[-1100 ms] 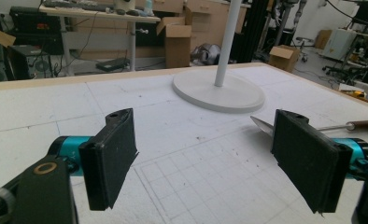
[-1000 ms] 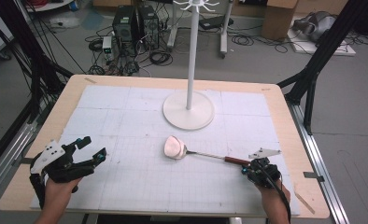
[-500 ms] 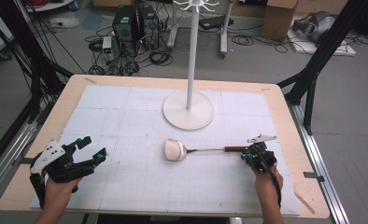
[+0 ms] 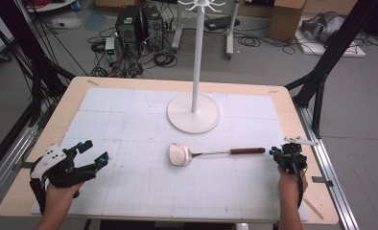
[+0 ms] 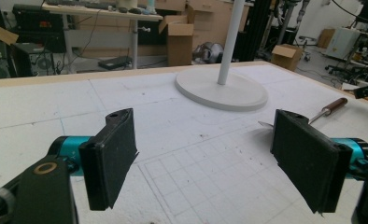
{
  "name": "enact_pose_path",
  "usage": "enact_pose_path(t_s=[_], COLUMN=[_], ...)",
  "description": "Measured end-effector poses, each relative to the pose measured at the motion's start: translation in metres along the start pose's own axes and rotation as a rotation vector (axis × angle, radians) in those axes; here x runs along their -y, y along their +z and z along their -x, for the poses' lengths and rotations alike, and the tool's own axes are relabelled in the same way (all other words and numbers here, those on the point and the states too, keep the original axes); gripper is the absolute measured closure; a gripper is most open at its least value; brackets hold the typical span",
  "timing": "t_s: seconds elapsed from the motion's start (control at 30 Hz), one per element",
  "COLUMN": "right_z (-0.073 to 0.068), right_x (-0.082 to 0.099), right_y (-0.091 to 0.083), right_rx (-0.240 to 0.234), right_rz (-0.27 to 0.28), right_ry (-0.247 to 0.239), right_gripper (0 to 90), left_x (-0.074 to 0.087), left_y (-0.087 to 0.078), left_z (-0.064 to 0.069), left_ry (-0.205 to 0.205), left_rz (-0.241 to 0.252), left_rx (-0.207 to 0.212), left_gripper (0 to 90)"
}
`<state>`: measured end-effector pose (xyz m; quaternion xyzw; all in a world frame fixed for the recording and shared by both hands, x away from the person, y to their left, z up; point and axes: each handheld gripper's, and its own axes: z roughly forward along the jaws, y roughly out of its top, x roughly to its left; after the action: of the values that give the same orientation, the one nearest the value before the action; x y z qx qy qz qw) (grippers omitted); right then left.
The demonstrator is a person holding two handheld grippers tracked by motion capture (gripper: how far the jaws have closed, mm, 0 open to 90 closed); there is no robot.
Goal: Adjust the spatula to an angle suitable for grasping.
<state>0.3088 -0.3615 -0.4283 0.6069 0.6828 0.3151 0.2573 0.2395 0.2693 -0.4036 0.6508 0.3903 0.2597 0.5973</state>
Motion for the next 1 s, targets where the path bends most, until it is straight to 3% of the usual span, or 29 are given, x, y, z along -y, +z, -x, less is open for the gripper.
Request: enact_pose_path(t_s=[0.07, 0.17, 0.37, 0.53, 0.7, 1.0], right_z=[0.001, -0.003, -0.005, -0.008, -0.007, -0.034], right_x=[-0.001, -0.005, -0.006, -0.007, -0.007, -0.012], right_y=[0.005, 0.016, 0.023, 0.026, 0.027, 0.037], right_rx=[-0.005, 0.003, -0.019, -0.033, -0.082, -0.156], right_rz=[-0.009, -0.023, -0.046, -0.046, -0.039, -0.027], right_ry=[-0.007, -0.074, -0.12, -0.136, -0.131, -0.168], right_gripper=[88.4, 88.6, 89.5, 89.6, 89.7, 89.7], left_x=[0.0, 0.0, 0.0, 0.0, 0.0, 0.0], left_y=[0.0, -0.001, -0.002, -0.002, -0.002, -0.003], left_z=[0.0, -0.001, -0.003, -0.003, -0.004, -0.005], left_ry=[0.001, -0.003, -0.004, -0.004, -0.008, -0.015], left_rz=[-0.002, 0.0, 0.002, 0.002, 0.001, 0.005], left_rx=[-0.002, -0.005, -0.009, -0.008, -0.008, -0.012], left_gripper=[22.8, 22.7, 22.8, 22.8, 22.8, 22.9])
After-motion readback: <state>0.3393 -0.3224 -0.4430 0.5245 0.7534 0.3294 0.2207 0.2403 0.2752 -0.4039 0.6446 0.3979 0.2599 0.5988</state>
